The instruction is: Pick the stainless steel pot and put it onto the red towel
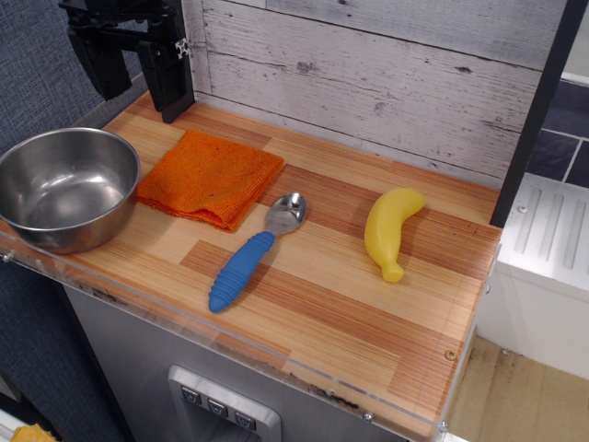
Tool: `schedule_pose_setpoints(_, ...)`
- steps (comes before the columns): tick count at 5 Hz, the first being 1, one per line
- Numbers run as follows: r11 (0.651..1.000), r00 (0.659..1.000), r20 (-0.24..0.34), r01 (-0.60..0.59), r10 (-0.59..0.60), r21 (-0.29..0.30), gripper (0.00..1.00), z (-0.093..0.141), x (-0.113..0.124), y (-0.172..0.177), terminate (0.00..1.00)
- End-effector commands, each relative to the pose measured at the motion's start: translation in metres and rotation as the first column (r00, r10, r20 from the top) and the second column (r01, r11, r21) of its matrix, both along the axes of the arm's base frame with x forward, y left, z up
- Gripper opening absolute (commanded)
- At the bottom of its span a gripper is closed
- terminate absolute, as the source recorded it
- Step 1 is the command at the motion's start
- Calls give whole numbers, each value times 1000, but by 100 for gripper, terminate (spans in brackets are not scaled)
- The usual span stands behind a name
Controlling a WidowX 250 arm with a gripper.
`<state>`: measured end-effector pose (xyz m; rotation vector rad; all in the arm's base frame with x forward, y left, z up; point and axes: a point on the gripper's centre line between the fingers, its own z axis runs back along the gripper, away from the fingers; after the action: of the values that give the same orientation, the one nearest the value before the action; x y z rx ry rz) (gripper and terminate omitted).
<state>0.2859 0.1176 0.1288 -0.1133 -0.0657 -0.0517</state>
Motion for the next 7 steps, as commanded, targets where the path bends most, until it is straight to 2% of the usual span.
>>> schedule_pose_setpoints(1, 1000, 1000, 0, 0, 0, 0, 100, 0, 0, 0, 0)
schedule_pose_setpoints(4, 998, 996, 81, -28, 23, 53, 100, -43, -32, 8, 0)
schedule_pose_setpoints(5, 998, 994, 109, -5, -3, 69, 100, -57, -35, 10, 0)
schedule_pose_setpoints(6, 994, 992, 111, 52, -63, 98, 100, -73, -30, 14, 0)
schedule_pose_setpoints(7, 994, 994, 81, 70, -78, 90, 100, -84, -28, 20, 0)
